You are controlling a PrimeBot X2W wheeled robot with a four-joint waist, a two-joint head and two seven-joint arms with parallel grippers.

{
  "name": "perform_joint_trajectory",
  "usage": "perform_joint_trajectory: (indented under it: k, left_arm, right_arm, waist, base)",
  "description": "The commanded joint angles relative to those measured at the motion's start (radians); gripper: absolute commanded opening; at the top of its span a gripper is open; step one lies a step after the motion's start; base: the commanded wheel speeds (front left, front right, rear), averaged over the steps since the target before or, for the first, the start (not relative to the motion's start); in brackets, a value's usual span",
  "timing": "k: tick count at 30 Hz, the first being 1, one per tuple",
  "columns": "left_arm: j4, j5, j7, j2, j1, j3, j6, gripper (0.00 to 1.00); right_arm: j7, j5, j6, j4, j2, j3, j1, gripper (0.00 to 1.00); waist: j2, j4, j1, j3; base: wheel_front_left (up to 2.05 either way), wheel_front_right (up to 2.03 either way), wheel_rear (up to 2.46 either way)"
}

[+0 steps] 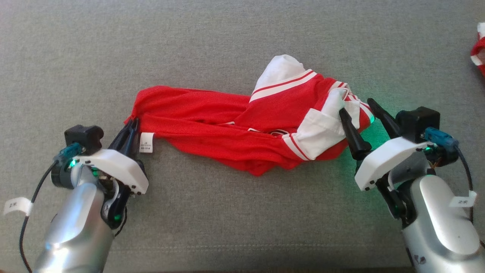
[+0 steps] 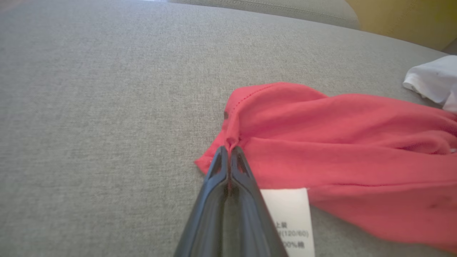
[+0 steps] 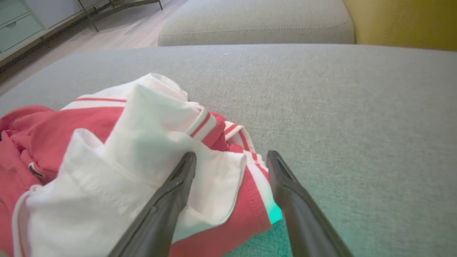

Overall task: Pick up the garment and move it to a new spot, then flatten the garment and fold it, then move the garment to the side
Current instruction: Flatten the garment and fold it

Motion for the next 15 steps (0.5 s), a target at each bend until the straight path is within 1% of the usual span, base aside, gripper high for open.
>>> perform_joint_trajectory:
  k: [1, 3, 4, 6, 7, 11, 15]
  left_arm:
    - [-0.020, 0.004, -0.012, 0.025, -0.046, 0.030, 0.001, 0.00]
    - [-0.016, 0.004, -0.016, 0.022, -0.052, 0.027, 0.000, 0.00]
    - [-0.014, 0.004, -0.018, 0.021, -0.054, 0.026, 0.000, 0.00]
    - [-0.011, 0.004, -0.021, 0.020, -0.058, 0.024, -0.001, 0.00]
    - [-0.008, 0.003, -0.025, 0.021, -0.061, 0.024, -0.001, 0.00]
    - [-0.003, 0.001, -0.031, 0.021, -0.061, 0.024, 0.002, 0.00]
    - [-0.010, 0.001, -0.041, 0.024, -0.059, 0.029, 0.010, 0.00]
  right_arm:
    - [0.017, 0.013, 0.003, -0.016, -0.017, 0.032, -0.020, 1.00]
    - [0.031, 0.025, 0.003, -0.002, -0.030, 0.044, -0.030, 1.00]
    - [0.033, 0.031, 0.003, 0.001, -0.036, 0.050, -0.034, 0.93]
    - [0.035, 0.044, 0.003, 0.003, -0.043, 0.061, -0.038, 0.42]
    - [0.036, 0.053, 0.003, 0.000, -0.050, 0.070, -0.040, 0.00]
    - [0.029, 0.068, 0.003, -0.014, -0.060, 0.080, -0.033, 0.00]
    - [-0.001, 0.065, 0.003, -0.055, -0.062, 0.062, -0.019, 0.00]
  waist:
    - [0.0000, 0.006, 0.0000, 0.003]
    - [0.0000, 0.011, 0.0000, 0.005]
    - [0.0000, 0.012, 0.0000, 0.007]
    - [0.0000, 0.014, 0.0000, 0.009]
    - [0.0000, 0.013, 0.0000, 0.011]
    - [0.0000, 0.009, 0.0000, 0.011]
    - [0.0000, 0.004, 0.0000, 0.008]
  base:
    - [0.00, 0.00, 0.00]
    - [0.00, 0.00, 0.00]
    - [0.00, 0.00, 0.00]
    - [0.00, 0.00, 0.00]
    - [0.00, 0.00, 0.00]
    - [0.00, 0.00, 0.00]
    - [0.00, 0.00, 0.00]
